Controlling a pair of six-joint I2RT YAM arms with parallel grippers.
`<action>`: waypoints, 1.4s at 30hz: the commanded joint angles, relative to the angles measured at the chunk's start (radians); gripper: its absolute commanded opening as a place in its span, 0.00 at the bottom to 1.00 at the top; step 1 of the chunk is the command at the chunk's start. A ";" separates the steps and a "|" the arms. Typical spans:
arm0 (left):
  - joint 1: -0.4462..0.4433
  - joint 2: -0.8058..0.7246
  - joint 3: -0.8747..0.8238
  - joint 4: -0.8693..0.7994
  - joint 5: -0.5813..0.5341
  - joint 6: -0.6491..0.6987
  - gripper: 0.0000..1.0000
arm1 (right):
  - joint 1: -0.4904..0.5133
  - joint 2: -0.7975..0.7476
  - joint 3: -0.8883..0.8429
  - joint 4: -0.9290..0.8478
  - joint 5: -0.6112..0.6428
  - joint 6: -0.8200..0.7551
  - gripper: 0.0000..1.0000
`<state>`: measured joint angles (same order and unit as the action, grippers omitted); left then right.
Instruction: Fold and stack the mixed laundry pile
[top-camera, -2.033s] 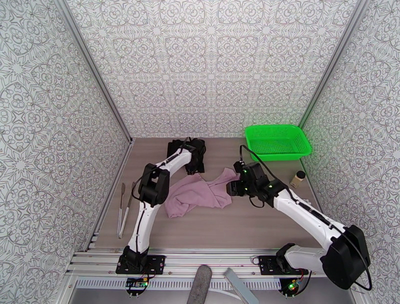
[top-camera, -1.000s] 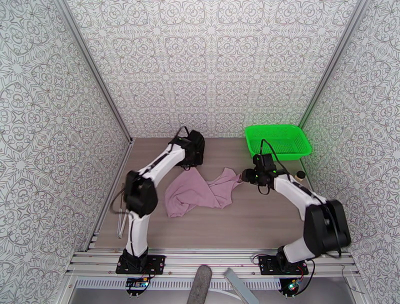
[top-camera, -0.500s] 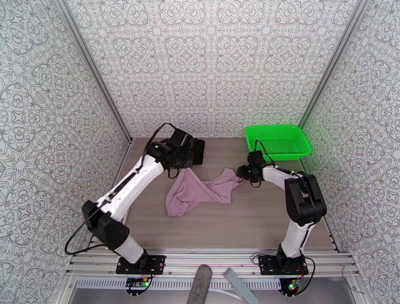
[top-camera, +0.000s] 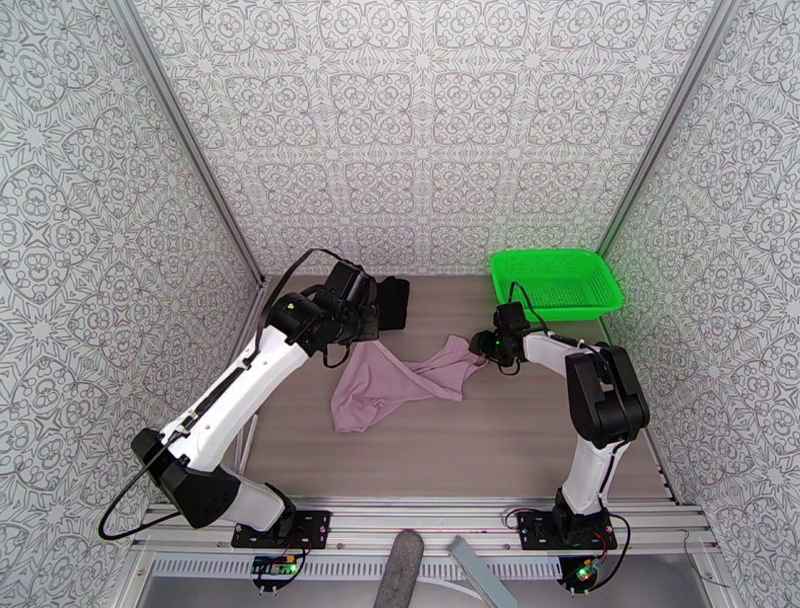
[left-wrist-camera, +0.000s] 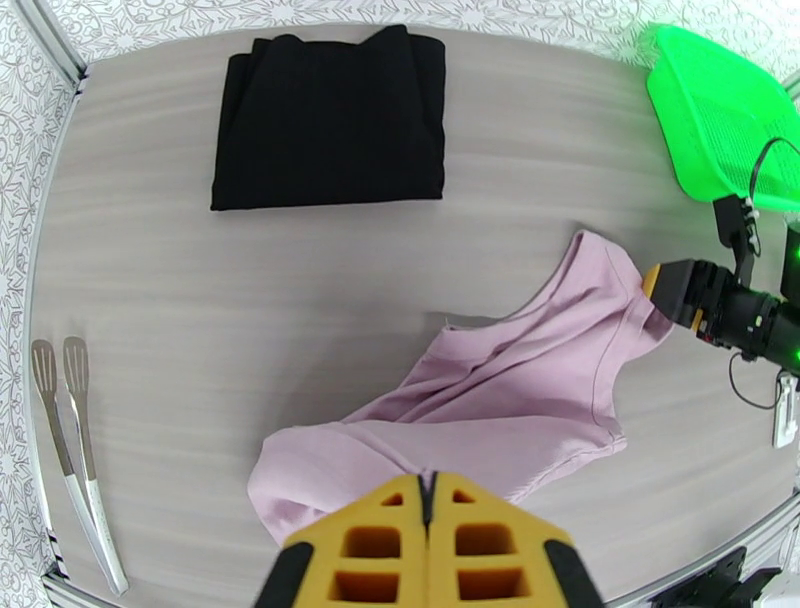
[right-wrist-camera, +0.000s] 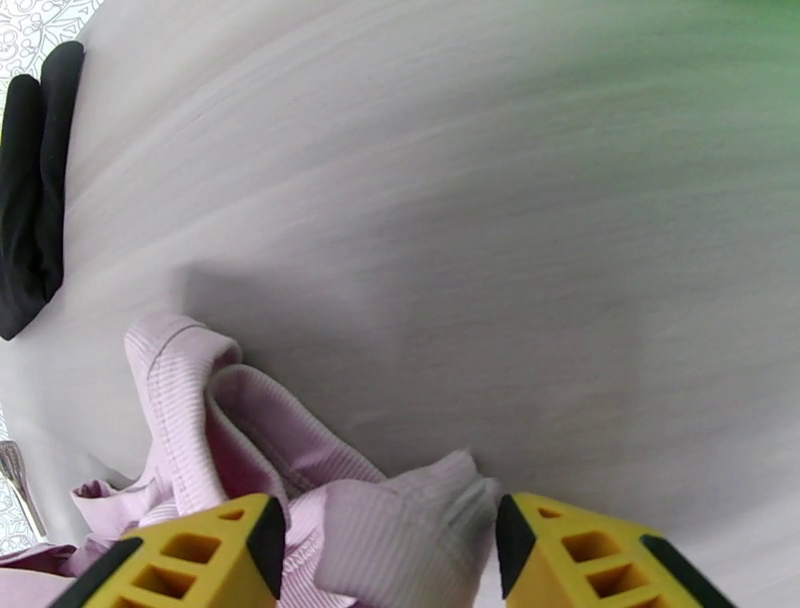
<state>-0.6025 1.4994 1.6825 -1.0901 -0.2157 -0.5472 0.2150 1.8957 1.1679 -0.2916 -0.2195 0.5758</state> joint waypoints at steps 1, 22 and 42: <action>-0.007 -0.026 -0.015 -0.013 -0.027 -0.010 0.00 | 0.006 0.028 0.020 0.004 -0.014 0.025 0.58; 0.003 -0.139 -0.014 -0.064 -0.036 0.009 0.00 | 0.005 -0.017 0.092 -0.104 0.097 -0.027 0.00; 0.146 -0.288 0.504 -0.225 0.218 0.099 0.00 | 0.006 -0.777 0.475 -0.714 0.253 -0.240 0.00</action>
<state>-0.4664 1.2217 2.1353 -1.2797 -0.0761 -0.4667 0.2169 1.1336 1.6020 -0.8459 0.0006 0.3752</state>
